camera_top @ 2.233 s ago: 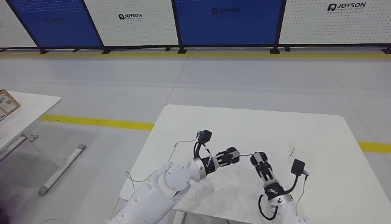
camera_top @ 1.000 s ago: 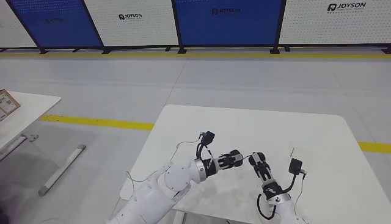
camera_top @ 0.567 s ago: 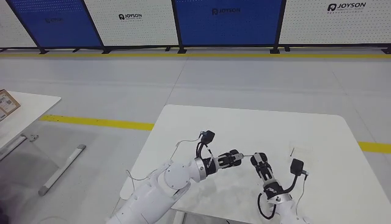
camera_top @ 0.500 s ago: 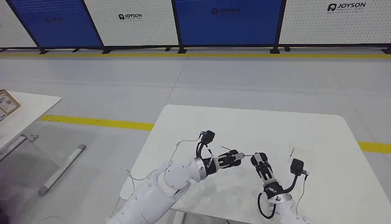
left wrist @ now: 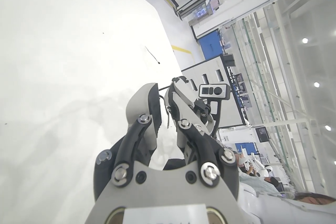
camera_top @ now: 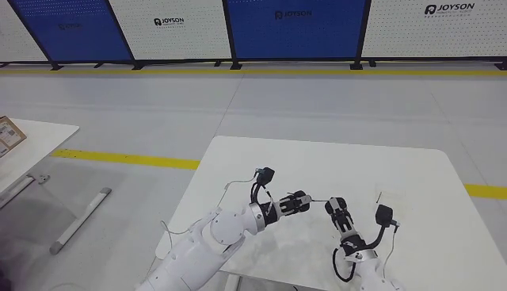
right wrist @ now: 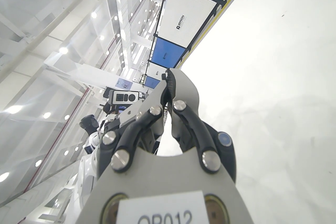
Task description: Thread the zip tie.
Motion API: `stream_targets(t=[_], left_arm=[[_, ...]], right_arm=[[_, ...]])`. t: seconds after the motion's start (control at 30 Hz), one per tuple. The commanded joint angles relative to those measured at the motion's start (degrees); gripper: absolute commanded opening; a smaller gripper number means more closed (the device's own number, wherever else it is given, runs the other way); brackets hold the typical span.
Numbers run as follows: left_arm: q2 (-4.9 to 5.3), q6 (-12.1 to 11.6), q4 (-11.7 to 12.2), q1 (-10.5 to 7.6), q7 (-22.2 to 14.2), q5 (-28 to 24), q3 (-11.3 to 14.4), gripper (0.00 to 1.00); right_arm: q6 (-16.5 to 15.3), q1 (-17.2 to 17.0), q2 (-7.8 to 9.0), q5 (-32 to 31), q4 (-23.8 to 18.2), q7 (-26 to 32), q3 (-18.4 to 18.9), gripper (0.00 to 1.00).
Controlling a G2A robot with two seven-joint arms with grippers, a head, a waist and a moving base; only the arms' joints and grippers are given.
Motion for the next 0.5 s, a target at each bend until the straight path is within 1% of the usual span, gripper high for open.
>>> stream_targets(t=[0.0, 0.17, 0.23, 0.3, 0.4, 0.47], left_arm=[[-0.02, 0.1, 0.1, -0.1, 0.1, 0.0, 0.0, 0.14], [-0.09, 0.3, 0.4, -0.35, 0.5, -0.4, 0.0, 0.11], [-0.11, 0.3, 0.6, -0.43, 0.6, -0.6, 0.0, 0.05], [-0.13, 0.3, 0.7, -0.46, 0.7, -0.7, 0.0, 0.04], [-0.14, 0.0, 0.9, -0.5, 0.5, -1.1, 0.0, 0.0], [-0.13, -0.2, 0.9, -0.45, 0.4, -0.9, 0.1, 0.0]], right_arm=[[0.0, 0.0, -0.02, 0.0, 0.0, 0.0, 0.0, 0.0], [0.0, 0.0, -0.06, 0.0, 0.0, -0.1, 0.1, 0.0], [0.0, 0.0, -0.07, 0.0, 0.0, 0.0, 0.1, 0.0], [0.0, 0.0, -0.08, -0.1, 0.1, 0.1, 0.2, 0.0], [0.0, 0.0, -0.1, -0.1, 0.1, 0.2, 0.2, 0.0], [-0.1, 0.1, -0.12, 0.0, 0.1, 0.3, 0.2, 0.0]])
